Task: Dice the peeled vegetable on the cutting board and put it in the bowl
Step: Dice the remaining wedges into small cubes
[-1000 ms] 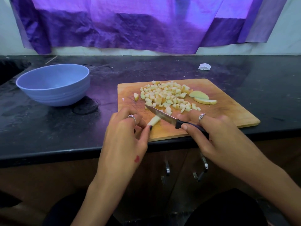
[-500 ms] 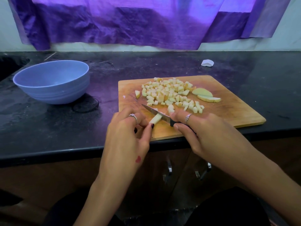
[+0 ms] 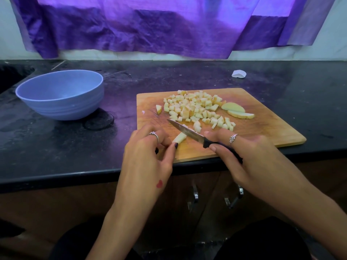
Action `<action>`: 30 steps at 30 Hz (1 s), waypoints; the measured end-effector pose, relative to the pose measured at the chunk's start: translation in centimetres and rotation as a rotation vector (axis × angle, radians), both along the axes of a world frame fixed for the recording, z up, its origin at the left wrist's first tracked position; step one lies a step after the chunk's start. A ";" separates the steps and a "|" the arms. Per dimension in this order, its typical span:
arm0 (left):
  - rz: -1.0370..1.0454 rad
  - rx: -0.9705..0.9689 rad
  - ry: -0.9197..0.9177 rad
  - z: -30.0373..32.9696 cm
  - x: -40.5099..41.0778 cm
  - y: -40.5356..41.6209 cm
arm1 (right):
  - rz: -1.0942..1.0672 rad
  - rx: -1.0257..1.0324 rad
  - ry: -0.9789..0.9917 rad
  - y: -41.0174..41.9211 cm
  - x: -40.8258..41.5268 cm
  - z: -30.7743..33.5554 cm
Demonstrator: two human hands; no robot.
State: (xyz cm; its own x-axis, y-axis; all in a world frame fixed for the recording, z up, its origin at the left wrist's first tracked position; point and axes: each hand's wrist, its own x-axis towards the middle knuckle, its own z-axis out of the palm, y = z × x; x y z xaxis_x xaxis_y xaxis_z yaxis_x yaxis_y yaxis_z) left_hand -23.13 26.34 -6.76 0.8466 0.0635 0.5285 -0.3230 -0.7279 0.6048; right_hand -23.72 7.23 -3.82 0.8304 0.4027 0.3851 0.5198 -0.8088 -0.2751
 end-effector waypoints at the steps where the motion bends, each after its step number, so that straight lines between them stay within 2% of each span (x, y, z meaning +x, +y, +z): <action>1: 0.001 -0.001 0.001 0.0 0.0 0.0 | -0.004 -0.002 0.000 0.2 0.1 0.0; 4: -0.006 -0.008 0.006 0.0 0.0 0.0 | -0.003 -0.021 -0.005 0.8 0.6 0.1; 9: -0.009 -0.002 0.013 0.2 0.1 0.0 | 0.006 -0.110 0.109 1.8 1.3 0.6; 14: -0.001 -0.003 0.025 0.1 0.0 0.0 | 0.004 -0.150 0.035 0.3 -0.1 0.6; 20: -0.002 0.009 0.029 0.2 0.2 -0.2 | -0.026 -0.001 -0.077 -1.0 0.0 0.1; 30: 0.002 -0.004 0.021 -0.1 0.4 -0.3 | 0.018 0.020 0.021 0.5 1.0 0.2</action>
